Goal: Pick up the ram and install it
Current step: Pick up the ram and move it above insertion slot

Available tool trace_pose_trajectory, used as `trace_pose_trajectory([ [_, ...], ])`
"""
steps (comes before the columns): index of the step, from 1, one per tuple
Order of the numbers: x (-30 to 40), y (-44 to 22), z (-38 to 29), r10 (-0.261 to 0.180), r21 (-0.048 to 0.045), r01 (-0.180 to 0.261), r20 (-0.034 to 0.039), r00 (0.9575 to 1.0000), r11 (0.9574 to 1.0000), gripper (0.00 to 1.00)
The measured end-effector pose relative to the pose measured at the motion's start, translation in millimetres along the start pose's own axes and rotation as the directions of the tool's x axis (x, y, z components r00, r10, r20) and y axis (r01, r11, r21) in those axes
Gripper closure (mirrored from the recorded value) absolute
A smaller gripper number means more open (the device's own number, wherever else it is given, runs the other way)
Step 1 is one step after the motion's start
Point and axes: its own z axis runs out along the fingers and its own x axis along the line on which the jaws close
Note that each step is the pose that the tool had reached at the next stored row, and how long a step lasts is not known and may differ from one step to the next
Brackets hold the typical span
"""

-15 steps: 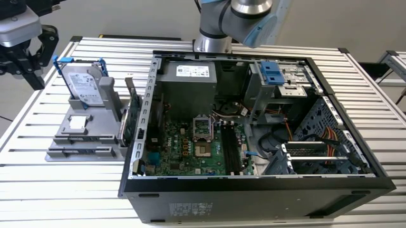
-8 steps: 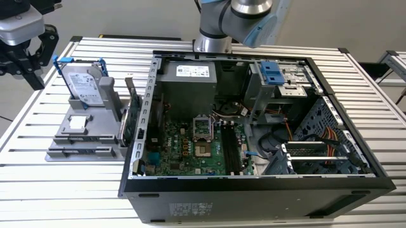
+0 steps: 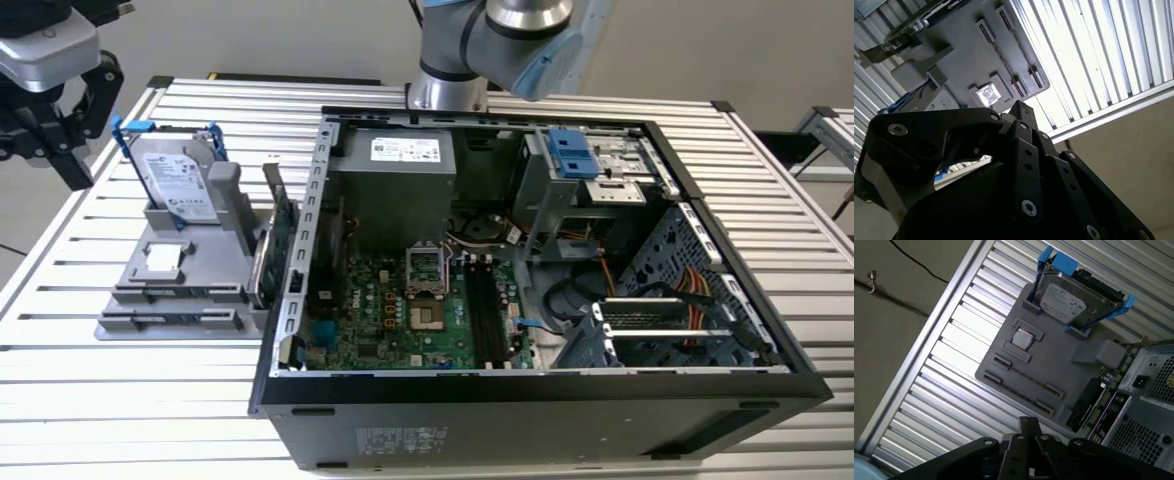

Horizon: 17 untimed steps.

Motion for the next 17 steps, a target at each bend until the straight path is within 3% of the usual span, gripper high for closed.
trace_pose_trajectory([
  [10,0.0,0.0,0.0,-0.069,0.0001,0.069,-0.0039,0.9976,0.9976,1.0],
  [17,0.0,-0.1,0.0,-0.133,-0.0002,0.133,-0.0075,0.9911,0.9911,1.0],
])
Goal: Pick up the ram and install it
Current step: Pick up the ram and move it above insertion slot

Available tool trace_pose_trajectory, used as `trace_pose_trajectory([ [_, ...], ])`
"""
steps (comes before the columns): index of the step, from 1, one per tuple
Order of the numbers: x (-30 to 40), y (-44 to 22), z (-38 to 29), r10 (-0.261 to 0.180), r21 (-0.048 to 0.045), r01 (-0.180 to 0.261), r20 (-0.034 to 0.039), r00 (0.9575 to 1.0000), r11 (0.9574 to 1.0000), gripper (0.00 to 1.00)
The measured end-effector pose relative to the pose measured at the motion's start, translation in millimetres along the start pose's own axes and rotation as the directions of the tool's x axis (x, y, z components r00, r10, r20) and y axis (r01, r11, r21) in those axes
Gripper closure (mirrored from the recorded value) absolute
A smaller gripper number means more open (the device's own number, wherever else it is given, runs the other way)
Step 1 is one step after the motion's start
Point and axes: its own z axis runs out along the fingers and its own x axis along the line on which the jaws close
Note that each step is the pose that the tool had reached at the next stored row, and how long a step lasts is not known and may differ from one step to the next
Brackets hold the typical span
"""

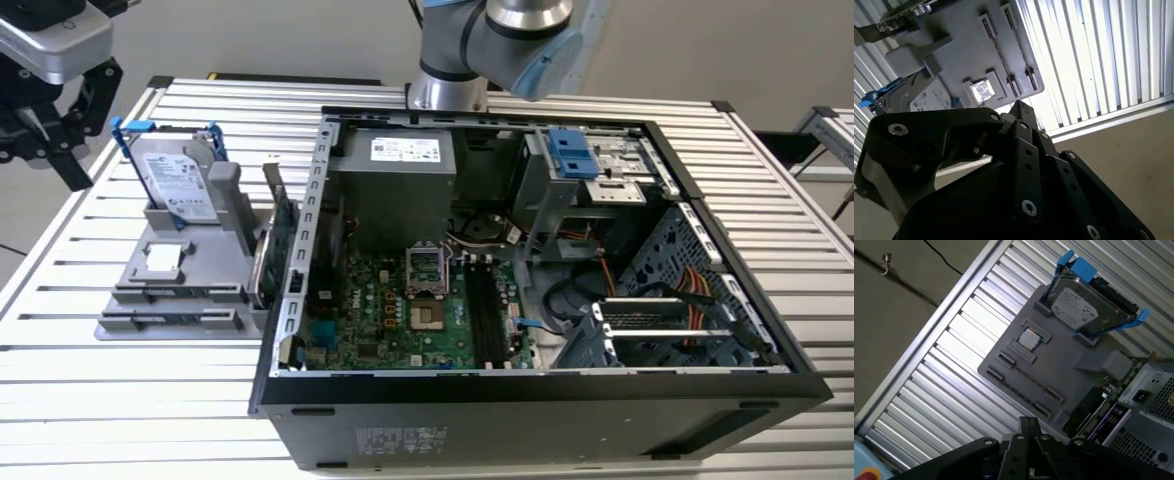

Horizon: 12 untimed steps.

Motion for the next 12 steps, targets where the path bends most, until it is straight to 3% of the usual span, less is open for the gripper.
trace_pose_trajectory([
  [6,0.0,0.1,0.0,-0.055,-0.0003,0.055,-0.0025,0.9985,0.9985,1.0],
  [12,0.0,0.0,0.0,-0.135,0.0001,0.135,-0.0076,0.9908,0.9909,1.0],
])
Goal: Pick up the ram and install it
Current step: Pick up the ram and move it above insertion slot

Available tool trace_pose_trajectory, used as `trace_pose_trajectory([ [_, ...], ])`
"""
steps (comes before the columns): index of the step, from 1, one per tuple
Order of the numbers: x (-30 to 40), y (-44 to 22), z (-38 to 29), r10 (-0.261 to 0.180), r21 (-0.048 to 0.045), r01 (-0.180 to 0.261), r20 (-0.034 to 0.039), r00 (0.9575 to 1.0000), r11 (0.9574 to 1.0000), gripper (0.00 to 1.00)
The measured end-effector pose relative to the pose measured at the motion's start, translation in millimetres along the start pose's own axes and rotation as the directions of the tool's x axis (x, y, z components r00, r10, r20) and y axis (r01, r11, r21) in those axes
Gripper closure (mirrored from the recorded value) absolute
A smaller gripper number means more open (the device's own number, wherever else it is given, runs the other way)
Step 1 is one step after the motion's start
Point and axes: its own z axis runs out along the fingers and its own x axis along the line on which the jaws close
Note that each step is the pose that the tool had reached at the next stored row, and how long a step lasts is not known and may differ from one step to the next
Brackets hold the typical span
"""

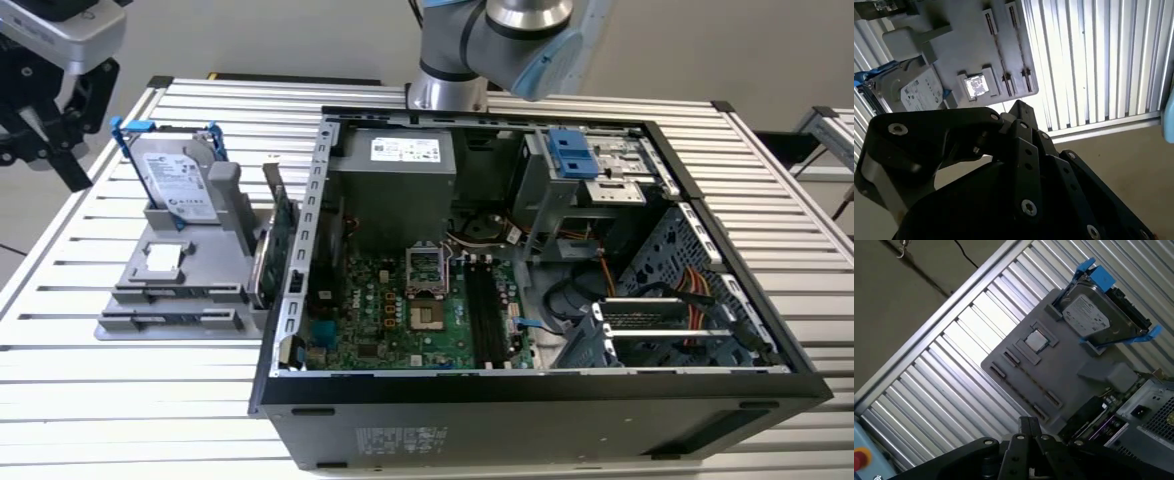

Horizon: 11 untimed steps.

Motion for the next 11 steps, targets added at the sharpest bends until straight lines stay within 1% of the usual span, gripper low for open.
trace_pose_trajectory([
  [3,0.0,0.1,0.0,-0.038,0.0009,0.038,-0.0029,0.9993,0.9993,1.0],
  [6,0.1,0.1,-0.1,-0.075,0.0022,0.075,-0.0061,0.9972,0.9972,1.0],
  [8,0.0,0.1,0.0,-0.098,0.0031,0.098,-0.0076,0.9951,0.9951,1.0],
  [11,0.0,0.1,0.0,-0.136,0.0043,0.136,-0.0107,0.9906,0.9907,1.0],
])
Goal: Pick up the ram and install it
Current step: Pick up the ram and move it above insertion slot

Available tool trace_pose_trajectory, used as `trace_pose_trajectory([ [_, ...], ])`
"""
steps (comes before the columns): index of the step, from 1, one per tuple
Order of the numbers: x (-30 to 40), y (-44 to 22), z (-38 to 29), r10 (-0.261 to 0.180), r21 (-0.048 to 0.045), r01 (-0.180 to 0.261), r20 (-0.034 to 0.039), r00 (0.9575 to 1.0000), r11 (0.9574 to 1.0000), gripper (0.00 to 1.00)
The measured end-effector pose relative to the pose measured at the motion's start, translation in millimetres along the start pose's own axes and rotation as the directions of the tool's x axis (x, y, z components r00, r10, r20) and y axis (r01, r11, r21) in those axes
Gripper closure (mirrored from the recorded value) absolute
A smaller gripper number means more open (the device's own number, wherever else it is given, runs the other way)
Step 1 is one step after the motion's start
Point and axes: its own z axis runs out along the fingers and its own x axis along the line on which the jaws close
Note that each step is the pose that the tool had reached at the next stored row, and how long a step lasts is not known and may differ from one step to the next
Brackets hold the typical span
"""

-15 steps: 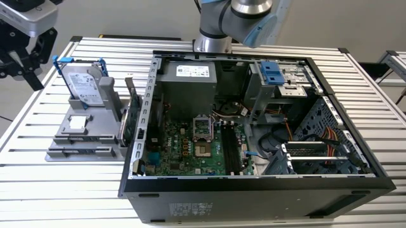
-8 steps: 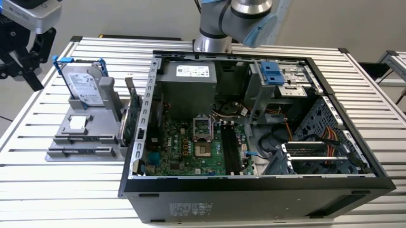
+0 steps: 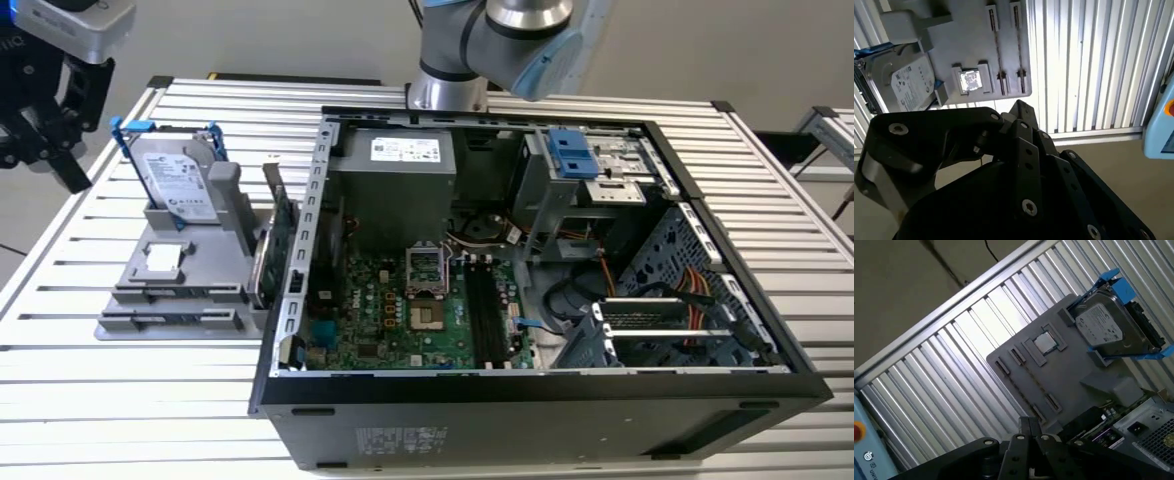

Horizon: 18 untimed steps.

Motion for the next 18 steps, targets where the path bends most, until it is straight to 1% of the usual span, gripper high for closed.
trace_pose_trajectory([
  [3,0.0,0.0,0.0,-0.038,0.0016,0.038,-0.0012,0.9993,0.9993,1.0],
  [5,0.0,0.0,0.0,-0.064,0.0028,0.064,-0.0021,0.998,0.998,1.0],
  [7,0.0,0.0,0.0,-0.09,0.0037,0.09,-0.0032,0.996,0.996,1.0],
  [10,0.0,0.0,0.0,-0.13,0.0051,0.13,-0.0049,0.9915,0.9915,1.0],
  [12,0.0,0.0,0.0,-0.158,0.0059,0.158,-0.0059,0.9874,0.9874,1.0],
  [14,0.0,0.0,0.0,-0.187,0.0069,0.187,-0.007,0.9823,0.9823,1.0],
  [18,0.0,0.0,-0.1,-0.247,0.0089,0.247,-0.0092,0.969,0.969,1.0],
])
